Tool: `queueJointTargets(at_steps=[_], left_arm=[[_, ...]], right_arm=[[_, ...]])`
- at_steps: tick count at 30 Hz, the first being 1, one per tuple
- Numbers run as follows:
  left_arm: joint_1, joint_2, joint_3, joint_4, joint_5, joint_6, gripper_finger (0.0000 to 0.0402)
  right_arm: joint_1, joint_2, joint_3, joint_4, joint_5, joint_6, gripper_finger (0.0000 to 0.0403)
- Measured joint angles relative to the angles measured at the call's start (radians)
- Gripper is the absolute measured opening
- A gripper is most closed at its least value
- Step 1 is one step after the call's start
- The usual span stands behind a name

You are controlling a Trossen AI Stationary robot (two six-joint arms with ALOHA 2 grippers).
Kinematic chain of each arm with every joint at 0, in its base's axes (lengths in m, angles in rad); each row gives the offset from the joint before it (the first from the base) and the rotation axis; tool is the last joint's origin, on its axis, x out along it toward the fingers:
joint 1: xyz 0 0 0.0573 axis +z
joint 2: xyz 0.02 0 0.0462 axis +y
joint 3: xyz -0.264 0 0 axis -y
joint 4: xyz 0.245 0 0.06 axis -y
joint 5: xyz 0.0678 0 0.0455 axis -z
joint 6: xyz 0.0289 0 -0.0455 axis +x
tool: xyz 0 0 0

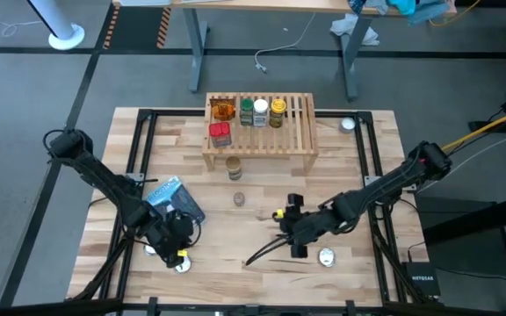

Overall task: Shelf spices
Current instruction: Put the brown seasoning bottle on the shelf

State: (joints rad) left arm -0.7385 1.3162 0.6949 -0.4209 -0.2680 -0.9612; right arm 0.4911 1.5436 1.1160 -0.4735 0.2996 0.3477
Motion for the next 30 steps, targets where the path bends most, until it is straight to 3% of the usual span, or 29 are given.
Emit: queueJointTargets(at_steps=[8, 13, 17, 19, 22, 30], left_arm=[[-0.03, 0.239, 0.0, 0.193, -0.031, -0.001, 0.0037], [-0.033, 0.345, 0.003, 0.257, -0.269, -0.008, 0.0016], [-0.016, 0.366, -0.004, 0.228, -0.583, 0.001, 0.0002], [0.003, 0.361, 0.001, 0.212, -0.653, -0.001, 0.0003], [0.048, 0.364, -0.01, 0.195, -0.652, 0.004, 0.0002], [0.138, 0.363, -0.055, 0.26, -0.668, 0.096, 0.0001]], right_arm=[[0.0, 0.136, 0.0, -0.009, 0.005, 0.0, 0.0195], [0.0, 0.178, -0.001, -0.066, 0.123, 0.0, 0.0195], [-0.001, 0.184, -0.001, -0.102, 0.334, -0.001, 0.0195], [-0.009, 0.184, -0.001, -0.098, 0.415, -0.007, 0.0194], [-0.039, 0.184, -0.008, -0.062, 0.453, -0.01, 0.0192], [-0.121, 0.185, -0.152, 0.255, 0.412, -0.116, 0.0144]])
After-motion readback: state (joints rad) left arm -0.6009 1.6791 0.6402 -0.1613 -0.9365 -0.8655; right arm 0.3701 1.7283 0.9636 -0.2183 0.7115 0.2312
